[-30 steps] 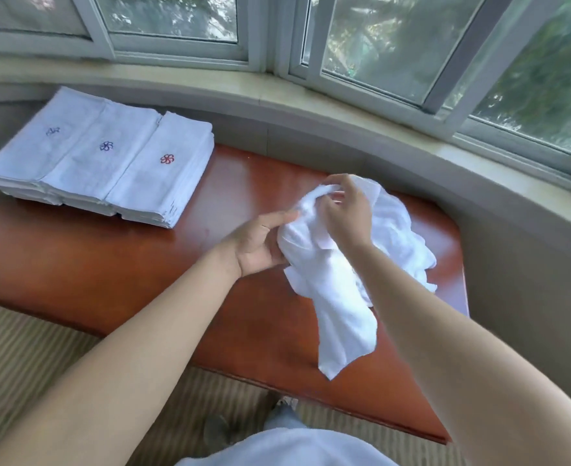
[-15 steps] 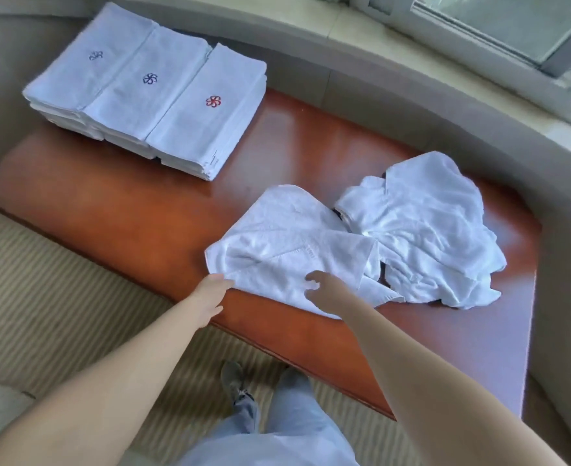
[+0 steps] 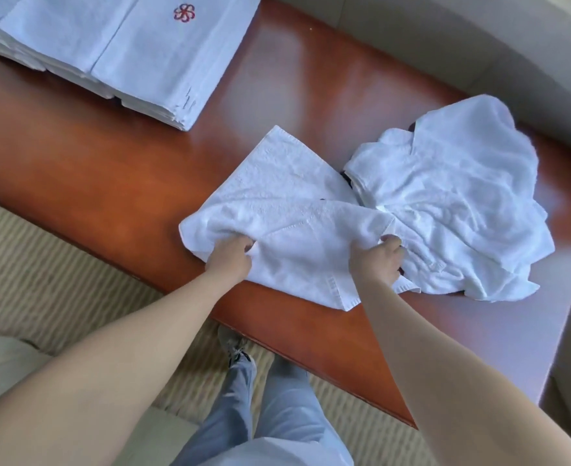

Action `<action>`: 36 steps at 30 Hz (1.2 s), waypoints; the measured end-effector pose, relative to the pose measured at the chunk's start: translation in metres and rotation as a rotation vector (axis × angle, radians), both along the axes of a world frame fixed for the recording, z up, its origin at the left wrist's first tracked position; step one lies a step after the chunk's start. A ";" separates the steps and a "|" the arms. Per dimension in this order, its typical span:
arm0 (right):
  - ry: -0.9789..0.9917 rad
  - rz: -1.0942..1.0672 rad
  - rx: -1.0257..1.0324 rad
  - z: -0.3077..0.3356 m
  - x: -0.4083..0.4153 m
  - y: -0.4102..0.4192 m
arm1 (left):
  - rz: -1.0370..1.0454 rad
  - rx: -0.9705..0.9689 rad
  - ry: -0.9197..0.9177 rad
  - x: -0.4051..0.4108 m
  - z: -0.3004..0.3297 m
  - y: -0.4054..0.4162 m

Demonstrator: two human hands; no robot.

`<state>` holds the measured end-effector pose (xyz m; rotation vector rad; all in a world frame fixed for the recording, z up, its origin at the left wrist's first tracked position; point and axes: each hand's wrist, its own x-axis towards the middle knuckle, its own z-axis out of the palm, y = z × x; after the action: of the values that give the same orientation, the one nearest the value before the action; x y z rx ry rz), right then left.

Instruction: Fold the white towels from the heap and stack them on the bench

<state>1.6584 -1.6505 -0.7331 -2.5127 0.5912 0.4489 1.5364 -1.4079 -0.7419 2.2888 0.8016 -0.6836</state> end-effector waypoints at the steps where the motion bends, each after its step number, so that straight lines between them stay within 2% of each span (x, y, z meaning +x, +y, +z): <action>1: 0.086 -0.056 0.024 -0.002 0.003 -0.005 | -0.058 -0.048 0.024 0.002 -0.002 0.000; 3: 0.183 -0.021 0.065 -0.002 0.007 -0.013 | -0.280 -0.128 0.117 -0.002 0.005 0.005; 6: 0.095 0.053 0.151 0.008 0.013 -0.012 | -0.598 -0.115 0.314 -0.028 0.021 0.020; 9: 0.005 0.054 0.202 0.022 0.020 -0.011 | -0.700 -0.085 0.507 -0.058 0.027 0.036; 11: -0.008 0.032 0.232 0.028 0.023 -0.010 | -0.591 -0.030 0.512 -0.064 0.032 0.046; 15: 0.011 0.043 0.302 0.030 0.017 -0.002 | 0.107 0.119 0.136 -0.051 0.031 0.068; 18: 0.054 0.037 0.335 0.027 0.006 0.001 | 0.430 0.149 -0.013 -0.033 0.026 0.076; 20: 0.102 0.025 0.298 0.024 0.001 -0.005 | 0.628 0.078 0.016 -0.018 0.024 0.080; 24: 0.172 0.048 0.251 0.022 -0.004 -0.016 | 1.025 -0.229 0.033 0.002 0.027 0.082; 29: 0.265 0.090 0.343 0.044 0.000 -0.010 | 1.031 -0.371 -0.115 0.000 0.048 0.085; 36: -0.013 -0.001 0.520 0.146 0.028 0.004 | 1.083 -0.643 -0.376 0.013 0.137 0.106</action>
<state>1.6865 -1.6461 -0.5867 -2.0171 0.4062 0.5100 1.5497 -1.3020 -0.6045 1.0899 1.2206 0.0223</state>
